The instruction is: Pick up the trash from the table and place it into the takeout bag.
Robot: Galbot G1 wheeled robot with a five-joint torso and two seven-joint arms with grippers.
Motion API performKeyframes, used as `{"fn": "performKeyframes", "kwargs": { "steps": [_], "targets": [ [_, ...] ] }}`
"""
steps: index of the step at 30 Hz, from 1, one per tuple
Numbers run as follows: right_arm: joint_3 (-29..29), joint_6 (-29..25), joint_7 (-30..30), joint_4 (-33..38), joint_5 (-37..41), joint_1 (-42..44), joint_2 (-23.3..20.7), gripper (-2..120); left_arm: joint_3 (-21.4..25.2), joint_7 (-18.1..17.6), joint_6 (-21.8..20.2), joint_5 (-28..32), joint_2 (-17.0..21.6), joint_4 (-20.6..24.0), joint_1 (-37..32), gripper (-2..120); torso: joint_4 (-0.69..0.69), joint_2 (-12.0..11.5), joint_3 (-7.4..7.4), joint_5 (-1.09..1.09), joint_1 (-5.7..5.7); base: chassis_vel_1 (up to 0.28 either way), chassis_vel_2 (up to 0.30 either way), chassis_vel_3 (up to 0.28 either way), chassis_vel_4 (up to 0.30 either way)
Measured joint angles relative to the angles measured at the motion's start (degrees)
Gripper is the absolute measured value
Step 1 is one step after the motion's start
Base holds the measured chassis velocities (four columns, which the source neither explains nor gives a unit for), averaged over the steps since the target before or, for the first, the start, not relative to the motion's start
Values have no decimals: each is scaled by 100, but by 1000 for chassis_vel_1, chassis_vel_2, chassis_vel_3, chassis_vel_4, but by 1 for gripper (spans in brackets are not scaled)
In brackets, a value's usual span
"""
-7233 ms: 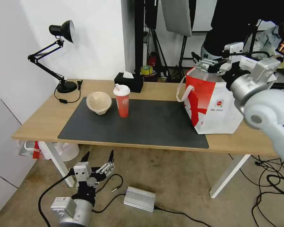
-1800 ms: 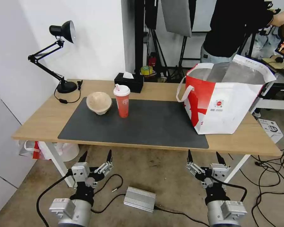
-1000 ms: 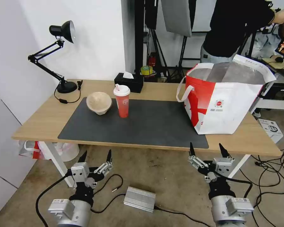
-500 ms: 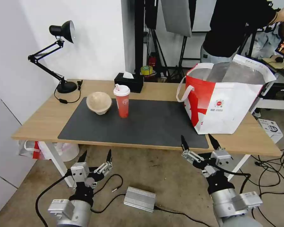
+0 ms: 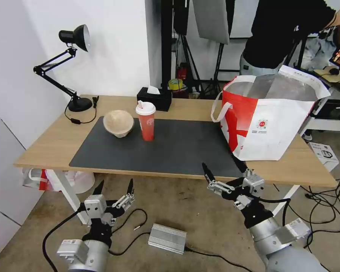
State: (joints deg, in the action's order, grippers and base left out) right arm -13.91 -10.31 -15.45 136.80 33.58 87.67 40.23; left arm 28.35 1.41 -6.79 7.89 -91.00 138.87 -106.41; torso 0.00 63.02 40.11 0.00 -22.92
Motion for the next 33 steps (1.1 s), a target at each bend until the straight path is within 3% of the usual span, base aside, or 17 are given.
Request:
{"fn": "performKeyframes", "kwargs": {
  "steps": [16, 25, 33],
  "targets": [
    [461, 574, 375, -160, 1070, -1512, -470, 100, 32, -4, 9, -6, -22, 34, -18, 100, 0, 0, 0, 0, 0, 0, 0, 0, 0],
    [1308, 784, 351, -502, 1676, -2980, -577, 100, 107, -5, 9, 18, -23, -16, 52, 100, 0, 0, 0, 0, 0, 0, 0, 0, 0],
    [1777, 1024, 348, -797, 1912, -3718, -509, 100, 126, -5, 8, 30, -24, -94, 92, 100, 0, 0, 0, 0, 0, 0, 0, 0, 0]
  ]
}}
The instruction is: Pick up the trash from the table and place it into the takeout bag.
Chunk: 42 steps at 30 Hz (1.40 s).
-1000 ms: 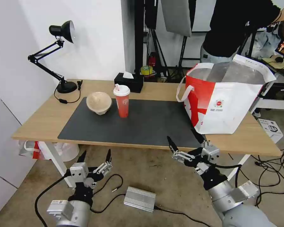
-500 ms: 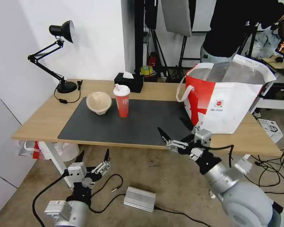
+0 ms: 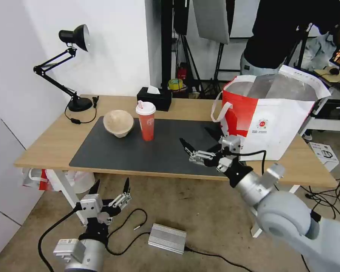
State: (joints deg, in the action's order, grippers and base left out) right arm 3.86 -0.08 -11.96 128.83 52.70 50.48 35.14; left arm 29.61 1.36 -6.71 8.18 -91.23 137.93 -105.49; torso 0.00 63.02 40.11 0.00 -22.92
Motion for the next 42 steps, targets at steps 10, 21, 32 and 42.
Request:
{"fn": "performKeyframes", "kwargs": {
  "steps": [10, 21, 32, 42],
  "targets": [
    [557, 369, 34, -293, 207, -706, 112, 100, 7, -2, 0, 5, -1, -37, 58, 100, 0, 0, 0, 0, 0, 0, 0, 0, 0],
    [1149, 657, -46, -684, 430, -1569, 427, 100, 17, -5, -1, 13, -2, -48, 68, 100, 0, 0, 0, 0, 0, 0, 0, 0, 0],
    [1534, 947, -292, -979, 599, -2114, 606, 100, 20, -6, -1, 11, -2, -49, 66, 100, 0, 0, 0, 0, 0, 0, 0, 0, 0],
    [1629, 1054, -296, -1241, 743, -2306, 735, 100, 11, -6, -1, 12, -1, -84, 94, 100, 0, 0, 0, 0, 0, 0, 0, 0, 0]
  ]
}}
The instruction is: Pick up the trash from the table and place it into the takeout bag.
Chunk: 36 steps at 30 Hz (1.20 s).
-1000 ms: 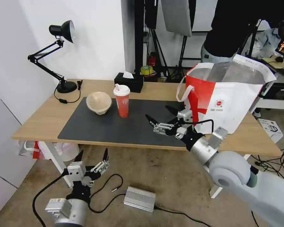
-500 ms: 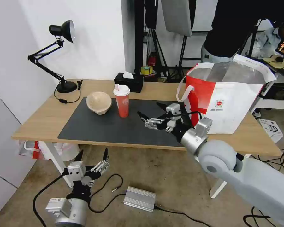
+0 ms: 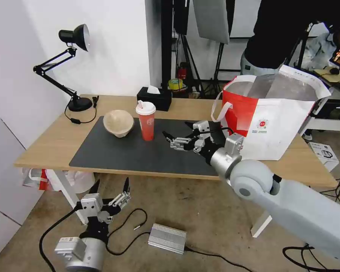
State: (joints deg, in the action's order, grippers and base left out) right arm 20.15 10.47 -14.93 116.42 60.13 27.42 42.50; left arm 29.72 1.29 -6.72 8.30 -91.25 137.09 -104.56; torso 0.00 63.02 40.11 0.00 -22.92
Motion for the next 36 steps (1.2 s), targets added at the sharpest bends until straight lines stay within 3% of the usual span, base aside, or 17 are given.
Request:
{"fn": "performKeyframes", "kwargs": {
  "steps": [21, 36],
  "targets": [
    [798, 154, 41, -999, 361, -1014, 443, 100, -16, 1, 10, 6, -3, -75, 117, 100, -1, 0, 0, 0, 0, 0, 0, 0, 0],
    [1031, 154, 128, -1538, 359, -1314, 781, 100, -36, 2, 29, 49, 2, -219, 233, 100, 0, 0, 0, 0, 0, 0, 0, 0, 0]
  ]
}}
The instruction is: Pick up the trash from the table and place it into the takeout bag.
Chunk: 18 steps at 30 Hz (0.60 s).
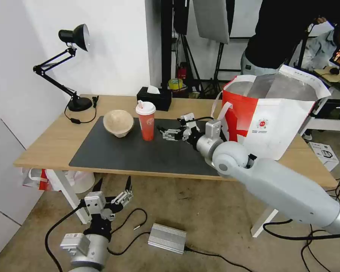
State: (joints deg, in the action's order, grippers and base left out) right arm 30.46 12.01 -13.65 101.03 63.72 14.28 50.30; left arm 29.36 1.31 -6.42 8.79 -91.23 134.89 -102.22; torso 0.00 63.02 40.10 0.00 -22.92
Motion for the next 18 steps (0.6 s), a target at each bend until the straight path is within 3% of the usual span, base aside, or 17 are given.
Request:
{"fn": "performKeyframes", "kwargs": {
  "steps": [18],
  "targets": [
    [97, 9, 56, -244, -5, -127, 245, 100, 2, 0, 9, 62, 1, -25, 7, 100, 0, 1, 0, 0, 1, 0, 0, 0, 0]
  ]
}}
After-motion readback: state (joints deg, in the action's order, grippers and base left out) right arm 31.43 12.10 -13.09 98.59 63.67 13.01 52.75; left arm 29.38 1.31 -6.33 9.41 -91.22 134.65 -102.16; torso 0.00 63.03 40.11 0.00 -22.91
